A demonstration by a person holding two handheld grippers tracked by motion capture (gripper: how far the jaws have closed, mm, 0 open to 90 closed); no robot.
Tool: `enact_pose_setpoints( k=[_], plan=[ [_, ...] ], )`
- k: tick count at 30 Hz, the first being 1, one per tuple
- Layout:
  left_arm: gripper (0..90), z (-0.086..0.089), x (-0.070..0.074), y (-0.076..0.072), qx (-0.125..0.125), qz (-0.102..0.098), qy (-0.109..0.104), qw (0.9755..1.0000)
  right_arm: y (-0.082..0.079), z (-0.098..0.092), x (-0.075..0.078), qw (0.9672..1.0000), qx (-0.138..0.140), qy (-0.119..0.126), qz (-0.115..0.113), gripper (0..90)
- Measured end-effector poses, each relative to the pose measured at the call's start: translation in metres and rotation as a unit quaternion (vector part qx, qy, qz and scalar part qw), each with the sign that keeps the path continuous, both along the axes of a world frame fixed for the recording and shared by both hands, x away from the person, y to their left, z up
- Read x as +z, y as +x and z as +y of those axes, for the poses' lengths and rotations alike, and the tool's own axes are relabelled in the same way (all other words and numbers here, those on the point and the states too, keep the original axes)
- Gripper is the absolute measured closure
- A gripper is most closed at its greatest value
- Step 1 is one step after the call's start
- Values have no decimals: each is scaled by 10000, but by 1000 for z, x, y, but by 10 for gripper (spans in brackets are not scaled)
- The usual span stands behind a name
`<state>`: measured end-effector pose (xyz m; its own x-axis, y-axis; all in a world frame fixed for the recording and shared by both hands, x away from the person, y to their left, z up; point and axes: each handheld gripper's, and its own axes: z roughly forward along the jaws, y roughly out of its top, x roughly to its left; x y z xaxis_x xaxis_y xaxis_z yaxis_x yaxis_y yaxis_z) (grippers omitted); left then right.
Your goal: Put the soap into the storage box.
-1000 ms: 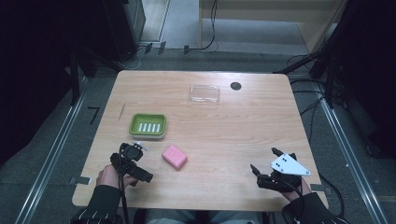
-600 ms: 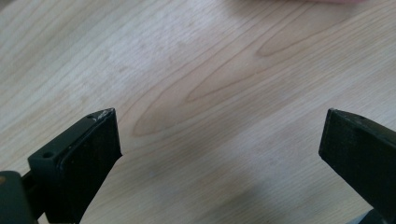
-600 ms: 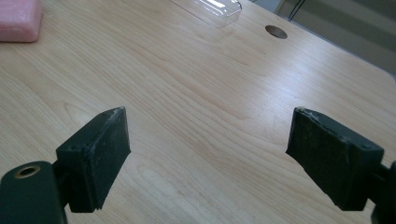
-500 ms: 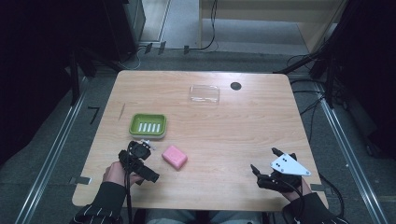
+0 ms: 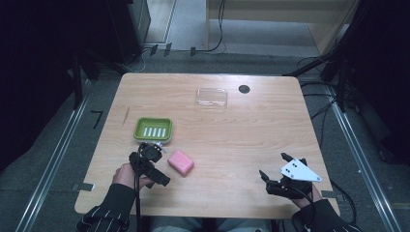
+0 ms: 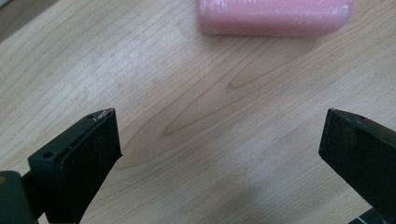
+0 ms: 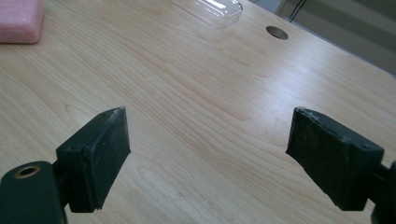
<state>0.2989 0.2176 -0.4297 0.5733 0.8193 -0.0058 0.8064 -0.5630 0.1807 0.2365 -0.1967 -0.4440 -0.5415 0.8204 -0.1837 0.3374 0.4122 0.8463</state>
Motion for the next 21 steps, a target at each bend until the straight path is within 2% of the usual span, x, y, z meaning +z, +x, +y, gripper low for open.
enact_pose_setpoints(
  k=[11, 14, 20, 21],
  plan=[
    [0, -9, 1, 9, -117, 11, -23, 9999, -1, -2, 0, 10000, -12, 86, -11, 135],
    [0, -11, 3, 10, -142, -42, -37, 9999, -1, -3, 1, 9999, -7, 119, -33, 135],
    [0, -13, 4, 11, -117, -96, -58, 9999, -3, -4, 2, 9997, -31, 209, -108, 135],
    [0, -13, 4, 11, -126, -99, -63, 9999, -4, -6, 3, 9994, -44, 280, -186, 135]
  ],
)
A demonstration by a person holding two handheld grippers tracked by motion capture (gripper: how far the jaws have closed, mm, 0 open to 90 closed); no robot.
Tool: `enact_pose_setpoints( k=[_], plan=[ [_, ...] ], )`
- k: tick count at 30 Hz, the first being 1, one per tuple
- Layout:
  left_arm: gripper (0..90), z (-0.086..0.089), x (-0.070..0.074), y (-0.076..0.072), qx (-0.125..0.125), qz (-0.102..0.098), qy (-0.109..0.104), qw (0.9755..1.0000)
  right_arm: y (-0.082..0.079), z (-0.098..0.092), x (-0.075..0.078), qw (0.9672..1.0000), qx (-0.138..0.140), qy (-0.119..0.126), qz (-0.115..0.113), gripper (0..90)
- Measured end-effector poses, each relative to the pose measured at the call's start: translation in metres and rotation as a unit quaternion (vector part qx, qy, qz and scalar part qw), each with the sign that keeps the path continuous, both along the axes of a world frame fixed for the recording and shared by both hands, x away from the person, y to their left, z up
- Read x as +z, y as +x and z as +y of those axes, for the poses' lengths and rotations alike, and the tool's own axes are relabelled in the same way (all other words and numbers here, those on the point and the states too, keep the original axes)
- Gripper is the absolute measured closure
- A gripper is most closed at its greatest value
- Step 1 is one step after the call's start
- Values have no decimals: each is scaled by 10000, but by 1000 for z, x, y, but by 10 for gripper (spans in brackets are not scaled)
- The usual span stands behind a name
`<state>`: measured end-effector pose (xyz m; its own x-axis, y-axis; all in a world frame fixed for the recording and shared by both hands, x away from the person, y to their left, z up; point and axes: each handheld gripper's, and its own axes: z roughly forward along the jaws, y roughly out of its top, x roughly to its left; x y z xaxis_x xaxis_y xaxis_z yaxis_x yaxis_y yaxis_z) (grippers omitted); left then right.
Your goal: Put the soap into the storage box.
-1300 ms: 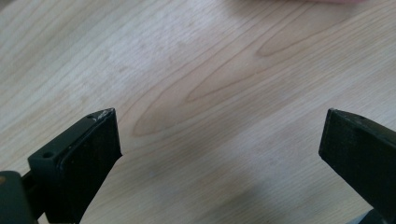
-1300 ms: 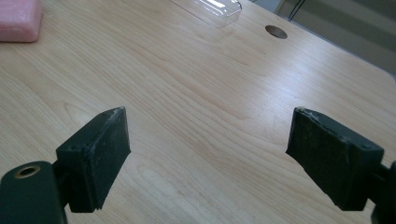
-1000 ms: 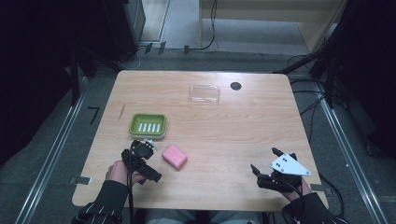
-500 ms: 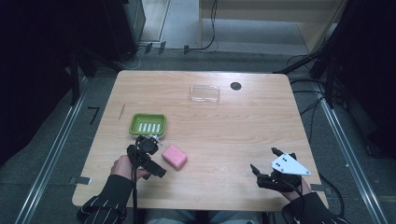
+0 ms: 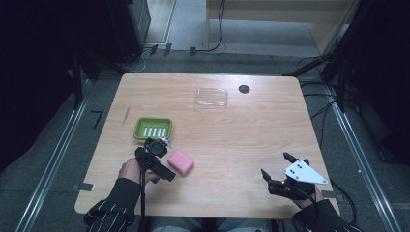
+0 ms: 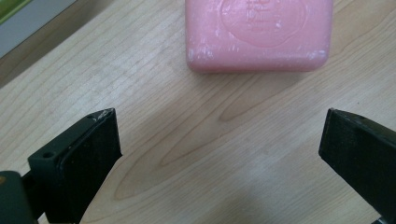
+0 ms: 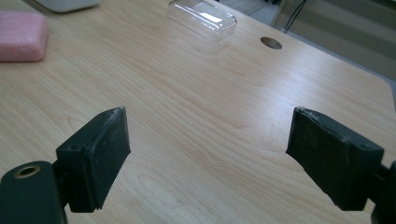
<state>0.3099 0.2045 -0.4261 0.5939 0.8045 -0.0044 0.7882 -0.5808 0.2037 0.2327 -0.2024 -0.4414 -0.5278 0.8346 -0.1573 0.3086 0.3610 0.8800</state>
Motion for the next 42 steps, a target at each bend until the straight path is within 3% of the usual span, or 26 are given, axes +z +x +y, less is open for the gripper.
enact_pose_setpoints(
  k=[10, 42],
  plan=[
    [0, -9, 2, 2, 31, -54, -132, 9999, -3, -2, 1, 9998, -64, 96, -135, 135],
    [0, -44, -14, 25, -85, 15, -72, 9999, -3, -2, 1, 9999, -53, 72, -135, 135]
  ],
)
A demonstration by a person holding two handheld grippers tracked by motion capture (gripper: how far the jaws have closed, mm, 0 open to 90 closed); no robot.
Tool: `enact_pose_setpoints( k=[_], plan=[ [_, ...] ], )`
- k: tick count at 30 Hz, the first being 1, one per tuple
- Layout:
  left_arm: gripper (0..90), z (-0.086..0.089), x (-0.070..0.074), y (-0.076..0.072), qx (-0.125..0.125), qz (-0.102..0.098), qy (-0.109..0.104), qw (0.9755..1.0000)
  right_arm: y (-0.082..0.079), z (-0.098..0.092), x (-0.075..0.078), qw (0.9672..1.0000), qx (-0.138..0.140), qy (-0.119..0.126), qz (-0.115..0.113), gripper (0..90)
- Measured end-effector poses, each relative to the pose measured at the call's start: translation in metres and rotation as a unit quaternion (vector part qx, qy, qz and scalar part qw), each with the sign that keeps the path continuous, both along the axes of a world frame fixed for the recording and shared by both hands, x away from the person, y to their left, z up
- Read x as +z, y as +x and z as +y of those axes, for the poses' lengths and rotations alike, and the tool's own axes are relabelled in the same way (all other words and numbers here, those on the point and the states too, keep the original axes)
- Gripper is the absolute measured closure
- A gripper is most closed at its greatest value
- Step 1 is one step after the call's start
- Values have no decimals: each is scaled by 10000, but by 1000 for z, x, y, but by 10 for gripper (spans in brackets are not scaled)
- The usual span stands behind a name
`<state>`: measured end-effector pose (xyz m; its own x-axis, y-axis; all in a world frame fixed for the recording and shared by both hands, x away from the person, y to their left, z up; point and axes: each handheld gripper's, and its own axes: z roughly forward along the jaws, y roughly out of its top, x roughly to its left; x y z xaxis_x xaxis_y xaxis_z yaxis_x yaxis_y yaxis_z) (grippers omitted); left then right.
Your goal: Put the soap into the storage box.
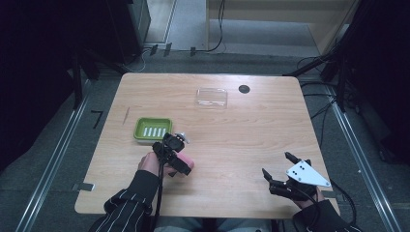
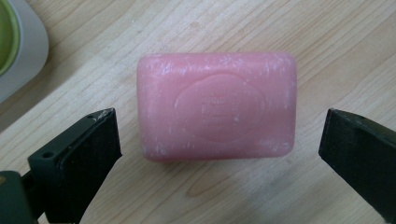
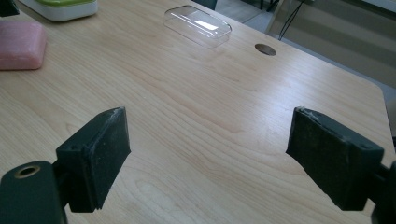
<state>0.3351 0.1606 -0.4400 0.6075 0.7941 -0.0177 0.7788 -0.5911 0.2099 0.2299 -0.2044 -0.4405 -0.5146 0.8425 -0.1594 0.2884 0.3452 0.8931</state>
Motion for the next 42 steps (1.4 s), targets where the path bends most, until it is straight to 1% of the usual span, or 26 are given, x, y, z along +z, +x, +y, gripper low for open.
enact_pose_setpoints(
  k=[1, 8, 9, 15, 22, 25, 26, 28, 30, 31, 33, 36, 37, 42],
  plan=[
    [0, -1, -2, 1, 9, 14, 82, 10000, 0, 0, 0, 10000, 1, -2, 9, 135],
    [0, -5, -7, 6, -1, 48, 104, 9999, 0, 0, 0, 10000, 3, 0, 1, 135],
    [0, -6, -8, 6, -23, 61, 143, 9999, 0, 0, 0, 10000, 5, -1, 9, 135],
    [0, -7, -11, 7, 31, 26, 138, 9999, 0, 0, 0, 10000, 20, -7, 14, 135],
    [0, -10, -15, 8, 50, 99, 274, 9996, 0, 0, 0, 10000, 19, -12, 16, 135],
    [0, -11, -16, 8, 72, 73, 277, 9996, 0, 0, 0, 10000, 20, -12, 22, 135],
    [4, -12, -17, 8, 100, 79, 323, 9994, 0, 0, 0, 10000, 21, -11, 17, 135],
    [37, -13, -18, 8, 99, 62, 334, 9994, 0, 0, 0, 10000, 15, -8, 10, 135],
    [48, -15, -20, 10, 109, 73, 394, 9991, 0, 0, 0, 10000, 19, -11, 15, 135],
    [88, -17, -20, 10, 102, 78, 460, 9989, 0, 0, 0, 10000, 22, -12, 16, 135],
    [123, -19, -21, 10, 102, 58, 471, 9988, 0, 0, 0, 10000, 20, -8, 16, 135],
    [124, -18, -21, 11, 115, 67, 470, 9988, 0, 0, 0, 10000, 12, -9, 17, 135],
    [128, -17, -21, 11, 120, 108, 433, 9989, 0, 0, 0, 10000, 9, -7, 19, 135],
    [132, -16, -21, 11, 109, 94, 409, 9991, 0, 0, 0, 10000, 6, -5, 18, 135]
  ],
)
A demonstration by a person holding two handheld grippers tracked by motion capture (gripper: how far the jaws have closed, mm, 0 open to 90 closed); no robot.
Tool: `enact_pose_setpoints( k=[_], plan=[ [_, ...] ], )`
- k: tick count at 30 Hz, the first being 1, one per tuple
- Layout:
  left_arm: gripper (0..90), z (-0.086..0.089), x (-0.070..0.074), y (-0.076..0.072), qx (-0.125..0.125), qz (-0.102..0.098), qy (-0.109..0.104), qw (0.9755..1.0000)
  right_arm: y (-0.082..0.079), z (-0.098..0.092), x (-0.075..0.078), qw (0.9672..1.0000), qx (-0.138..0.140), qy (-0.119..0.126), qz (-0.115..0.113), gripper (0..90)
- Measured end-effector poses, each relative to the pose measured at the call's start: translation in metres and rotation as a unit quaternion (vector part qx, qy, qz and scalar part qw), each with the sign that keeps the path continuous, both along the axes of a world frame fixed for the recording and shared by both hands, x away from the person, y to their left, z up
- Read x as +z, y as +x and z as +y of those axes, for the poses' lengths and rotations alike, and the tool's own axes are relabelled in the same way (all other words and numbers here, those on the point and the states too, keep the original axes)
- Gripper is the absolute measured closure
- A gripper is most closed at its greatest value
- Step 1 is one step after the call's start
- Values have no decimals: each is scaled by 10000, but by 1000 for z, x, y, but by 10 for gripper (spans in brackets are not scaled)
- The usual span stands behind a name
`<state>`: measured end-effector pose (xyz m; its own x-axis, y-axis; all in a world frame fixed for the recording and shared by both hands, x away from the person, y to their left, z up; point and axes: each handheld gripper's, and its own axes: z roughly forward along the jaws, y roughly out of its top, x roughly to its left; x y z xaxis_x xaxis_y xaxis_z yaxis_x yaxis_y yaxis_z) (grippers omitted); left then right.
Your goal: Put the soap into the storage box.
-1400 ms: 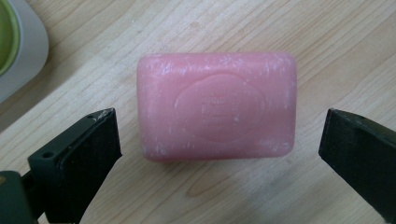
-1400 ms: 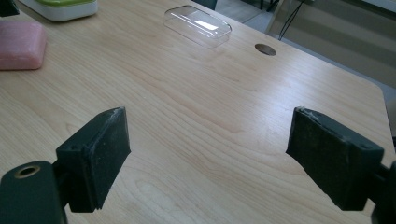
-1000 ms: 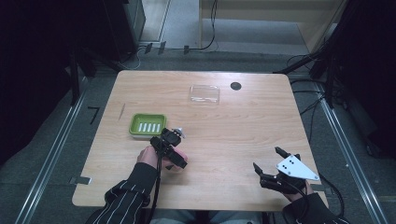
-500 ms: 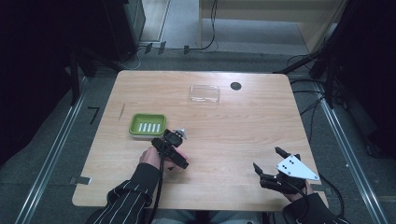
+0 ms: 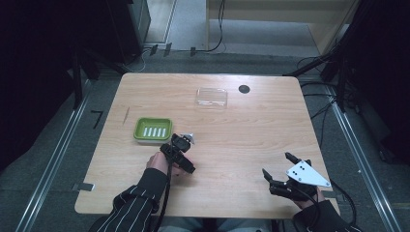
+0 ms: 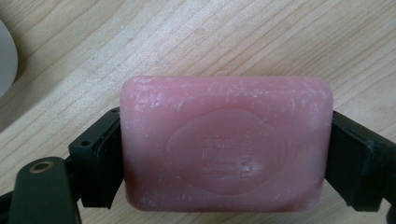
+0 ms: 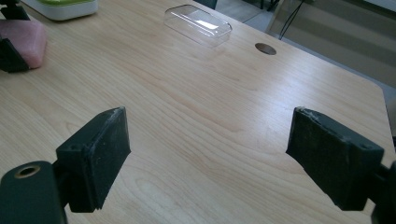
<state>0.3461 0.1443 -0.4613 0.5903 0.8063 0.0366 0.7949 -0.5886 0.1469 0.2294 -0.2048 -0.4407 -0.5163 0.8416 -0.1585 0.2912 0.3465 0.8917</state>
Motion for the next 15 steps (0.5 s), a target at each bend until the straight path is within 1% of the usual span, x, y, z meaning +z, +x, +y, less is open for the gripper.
enact_pose_setpoints(
  k=[3, 7, 12, 15],
  plan=[
    [133, 1, -1, -1, 4, -55, -29, 10000, 0, 0, 0, 10000, -4, -1, -3, 135],
    [136, 2, 0, -1, -34, -44, -19, 10000, 0, 0, 0, 10000, 2, -12, -10, 135],
    [137, 4, 0, -1, 6, -61, -56, 10000, 0, 0, 0, 10000, 4, -8, -6, 135],
    [137, 5, 0, -1, 1, -33, -54, 10000, 1, 0, 0, 10000, 10, -6, 10, 135]
  ],
)
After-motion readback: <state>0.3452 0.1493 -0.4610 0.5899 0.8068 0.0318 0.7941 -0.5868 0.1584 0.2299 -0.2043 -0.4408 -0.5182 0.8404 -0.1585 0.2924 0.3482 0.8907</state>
